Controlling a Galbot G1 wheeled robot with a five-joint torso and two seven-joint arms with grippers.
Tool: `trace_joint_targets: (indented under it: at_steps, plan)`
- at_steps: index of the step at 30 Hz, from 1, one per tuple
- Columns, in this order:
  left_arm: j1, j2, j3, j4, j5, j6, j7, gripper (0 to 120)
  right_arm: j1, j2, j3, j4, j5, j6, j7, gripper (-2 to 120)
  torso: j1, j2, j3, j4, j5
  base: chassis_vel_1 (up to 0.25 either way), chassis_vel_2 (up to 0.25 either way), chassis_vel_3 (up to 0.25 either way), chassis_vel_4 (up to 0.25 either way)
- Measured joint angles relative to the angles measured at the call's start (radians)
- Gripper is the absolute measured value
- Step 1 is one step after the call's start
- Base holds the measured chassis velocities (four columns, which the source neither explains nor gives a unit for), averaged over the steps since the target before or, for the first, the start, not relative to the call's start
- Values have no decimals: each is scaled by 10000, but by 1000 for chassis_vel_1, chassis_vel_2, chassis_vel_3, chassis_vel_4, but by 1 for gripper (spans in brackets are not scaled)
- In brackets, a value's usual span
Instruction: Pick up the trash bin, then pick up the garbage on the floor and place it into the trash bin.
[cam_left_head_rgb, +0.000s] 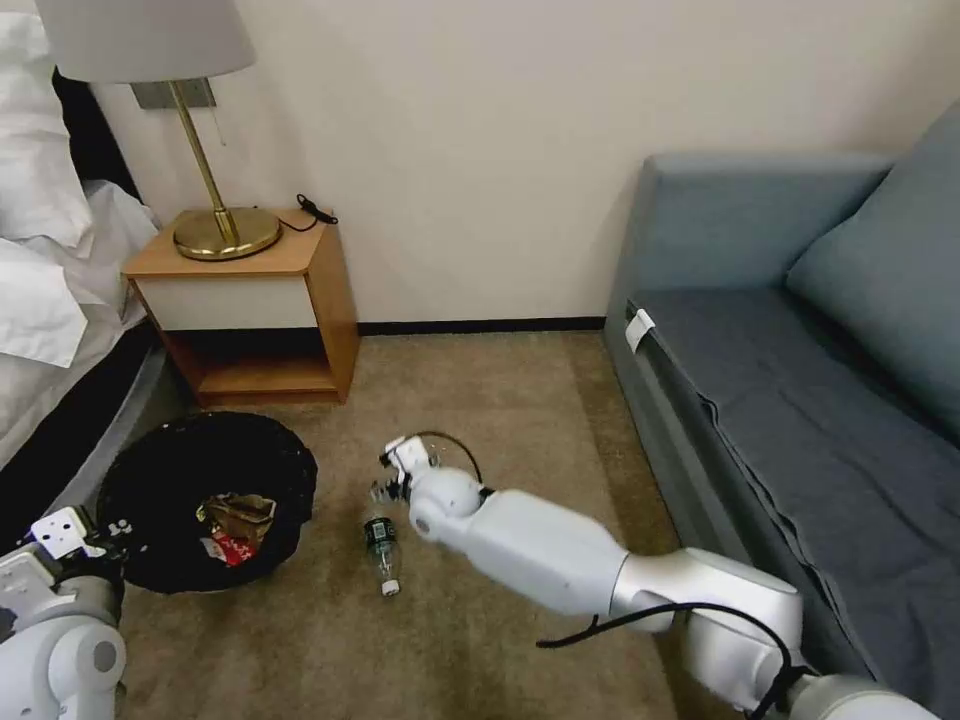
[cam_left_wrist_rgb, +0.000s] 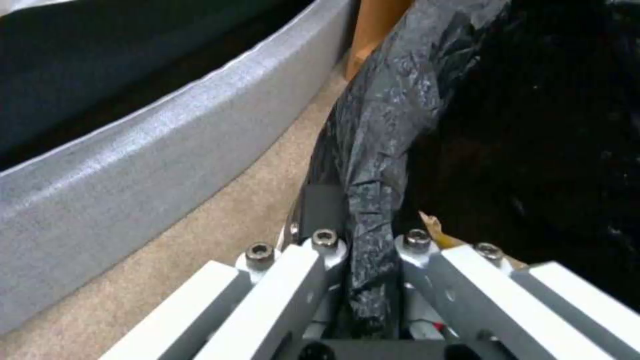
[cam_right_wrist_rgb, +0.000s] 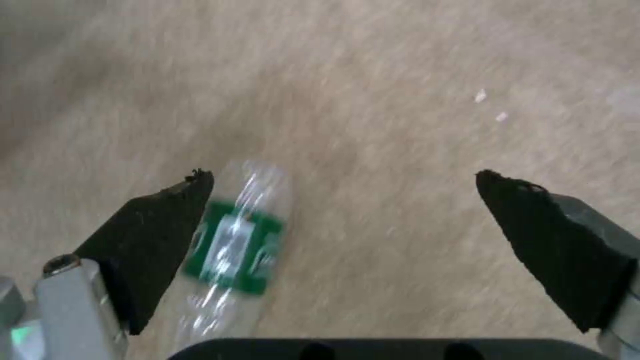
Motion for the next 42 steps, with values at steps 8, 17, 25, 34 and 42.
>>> trace_joint_targets:
  at_steps: [8,17,25,34,42]
  plan:
    - [-1,-56,13,-2,34,-16,0,2,-153,384,-1125,-603,166,11,-189,100,0,0,-1,0,0,0,0,0,0]
    - [131,-91,-129,-74,24,-53,8,2,-252,878,-1623,-1312,-22,161,-495,100,0,0,-1,2,1,0,0,0,0]
    - [172,-115,-209,-114,7,-75,19,2,-486,879,-1929,-1497,-165,247,-567,100,0,0,-1,0,1,0,0,0,0]
    - [210,-133,-211,-125,7,-91,21,2,-747,870,-2025,-1822,-353,384,-704,100,0,0,-1,0,1,0,0,0,0]
    - [211,-141,-207,-128,14,-101,21,2,-856,865,-2040,-2077,-454,410,-790,100,0,-1,-1,0,1,0,0,0,0]
